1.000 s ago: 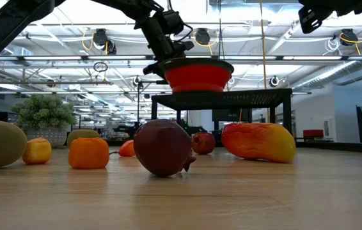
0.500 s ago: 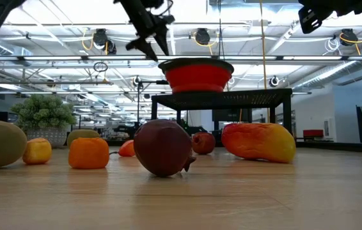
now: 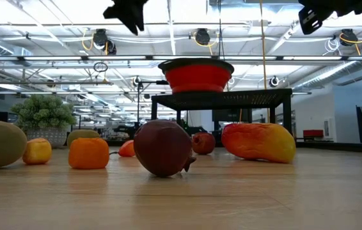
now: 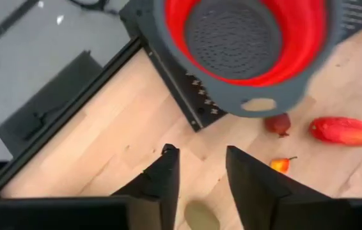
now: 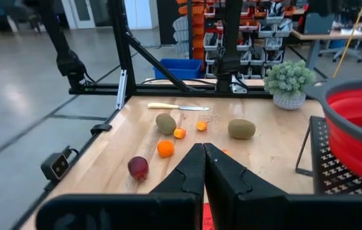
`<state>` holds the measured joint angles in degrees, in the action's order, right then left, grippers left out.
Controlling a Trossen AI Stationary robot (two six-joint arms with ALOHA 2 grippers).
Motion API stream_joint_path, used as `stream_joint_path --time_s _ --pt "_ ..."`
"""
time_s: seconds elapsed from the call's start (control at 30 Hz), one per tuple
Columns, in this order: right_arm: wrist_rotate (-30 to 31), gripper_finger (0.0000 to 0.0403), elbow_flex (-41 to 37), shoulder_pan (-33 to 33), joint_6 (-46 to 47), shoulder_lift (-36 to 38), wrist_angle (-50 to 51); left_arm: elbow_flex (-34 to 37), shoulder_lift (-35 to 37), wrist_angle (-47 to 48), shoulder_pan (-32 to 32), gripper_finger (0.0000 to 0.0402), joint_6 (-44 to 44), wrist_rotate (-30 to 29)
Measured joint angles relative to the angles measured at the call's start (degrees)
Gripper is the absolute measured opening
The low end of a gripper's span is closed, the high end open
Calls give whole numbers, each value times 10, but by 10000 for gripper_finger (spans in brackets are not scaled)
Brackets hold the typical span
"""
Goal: Pick & Place Fruit
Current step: Put the mango into the red strainer bowl on the shelf
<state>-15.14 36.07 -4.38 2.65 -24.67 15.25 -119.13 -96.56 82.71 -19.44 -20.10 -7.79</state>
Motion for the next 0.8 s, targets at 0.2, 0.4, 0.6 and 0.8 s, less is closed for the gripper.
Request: stream_joint_path --time_s 0.2,0.4,0.6,0.8 --pt "0 2 0 0 27 0 -3 0 10 -11 59 51 -8 -54" --pt "0 2 0 0 27 0 -4 0 20 -70 91 9 4 -62" --pt "0 1 0 0 27 0 -4 0 19 -81 111 4 8 -63" --pt "0 1 0 0 37 -3 -14 26 22 -133 140 9 26 -71"
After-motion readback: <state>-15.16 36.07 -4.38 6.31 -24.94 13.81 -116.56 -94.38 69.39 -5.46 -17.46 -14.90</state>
